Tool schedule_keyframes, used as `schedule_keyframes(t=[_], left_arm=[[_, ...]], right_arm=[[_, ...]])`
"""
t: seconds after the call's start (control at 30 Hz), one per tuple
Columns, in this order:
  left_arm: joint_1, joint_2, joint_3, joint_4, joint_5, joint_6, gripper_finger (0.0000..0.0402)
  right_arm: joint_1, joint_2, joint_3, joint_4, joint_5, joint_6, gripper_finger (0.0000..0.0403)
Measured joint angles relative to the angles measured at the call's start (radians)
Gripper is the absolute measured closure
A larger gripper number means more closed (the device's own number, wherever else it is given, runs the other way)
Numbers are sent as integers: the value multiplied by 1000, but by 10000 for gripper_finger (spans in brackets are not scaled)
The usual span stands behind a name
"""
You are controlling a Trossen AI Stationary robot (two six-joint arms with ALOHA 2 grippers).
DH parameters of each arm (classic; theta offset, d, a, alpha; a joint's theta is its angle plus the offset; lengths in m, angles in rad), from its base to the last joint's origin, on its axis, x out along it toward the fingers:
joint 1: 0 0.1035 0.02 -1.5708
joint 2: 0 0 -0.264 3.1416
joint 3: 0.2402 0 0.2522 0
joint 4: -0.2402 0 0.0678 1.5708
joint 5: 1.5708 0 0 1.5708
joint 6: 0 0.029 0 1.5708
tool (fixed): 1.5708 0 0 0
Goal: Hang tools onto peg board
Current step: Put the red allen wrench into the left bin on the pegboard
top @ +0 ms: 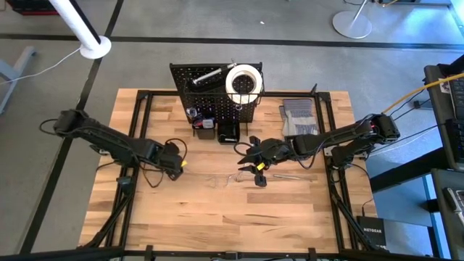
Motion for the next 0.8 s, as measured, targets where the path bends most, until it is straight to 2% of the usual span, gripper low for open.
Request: schedule_keyframes(t=[0.13,0.43,0.63,0.8], left_arm=[[0,1,0,-58,7,-37,178],[0,0,-14,-23,-10,-79,178],[0,-1,-100,141,22,-88,178],[-2,-4,-136,178,-23,-83,186]], right_arm=[[0,0,0,1,0,-14,299],[0,0,0,7,0,-14,299],[0,0,0,8,0,-14,299],[0,0,0,8,12,-14,299]])
